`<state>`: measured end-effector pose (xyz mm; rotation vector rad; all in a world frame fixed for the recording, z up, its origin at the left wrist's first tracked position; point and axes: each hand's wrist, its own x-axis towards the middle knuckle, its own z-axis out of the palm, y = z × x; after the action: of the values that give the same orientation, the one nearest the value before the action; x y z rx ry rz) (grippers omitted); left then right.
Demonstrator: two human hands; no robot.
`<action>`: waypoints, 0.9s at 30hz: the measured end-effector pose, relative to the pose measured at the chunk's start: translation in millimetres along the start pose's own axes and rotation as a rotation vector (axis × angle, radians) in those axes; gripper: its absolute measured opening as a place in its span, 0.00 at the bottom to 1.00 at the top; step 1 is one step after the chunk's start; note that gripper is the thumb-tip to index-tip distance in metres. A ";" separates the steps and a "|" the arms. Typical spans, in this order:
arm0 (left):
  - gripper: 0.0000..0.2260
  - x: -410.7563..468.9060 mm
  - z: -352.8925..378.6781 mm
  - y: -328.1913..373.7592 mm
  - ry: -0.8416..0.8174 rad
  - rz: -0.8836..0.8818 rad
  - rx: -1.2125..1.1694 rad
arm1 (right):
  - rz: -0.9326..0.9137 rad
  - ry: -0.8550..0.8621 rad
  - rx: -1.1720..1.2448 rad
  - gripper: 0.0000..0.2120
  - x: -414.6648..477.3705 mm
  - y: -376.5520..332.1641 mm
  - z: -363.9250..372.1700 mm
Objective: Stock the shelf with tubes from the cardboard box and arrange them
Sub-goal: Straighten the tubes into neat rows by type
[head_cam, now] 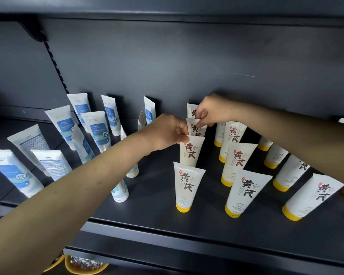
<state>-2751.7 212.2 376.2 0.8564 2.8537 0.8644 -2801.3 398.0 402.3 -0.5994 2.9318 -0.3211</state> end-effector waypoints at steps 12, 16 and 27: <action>0.09 -39.7 -16.4 13.2 0.145 0.050 -0.113 | -0.069 0.121 0.106 0.11 -53.2 5.0 -26.2; 0.11 -64.9 -12.8 20.9 -0.001 0.099 -0.138 | -0.095 0.124 0.130 0.10 -108.4 -3.0 -30.4; 0.06 -68.4 2.9 29.7 -0.135 0.072 0.077 | -0.073 -0.164 -0.193 0.08 -182.9 -1.8 12.5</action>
<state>-2678.5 198.7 381.2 0.9908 2.7704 0.6789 -2631.6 467.4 406.3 -0.7230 2.8056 0.0059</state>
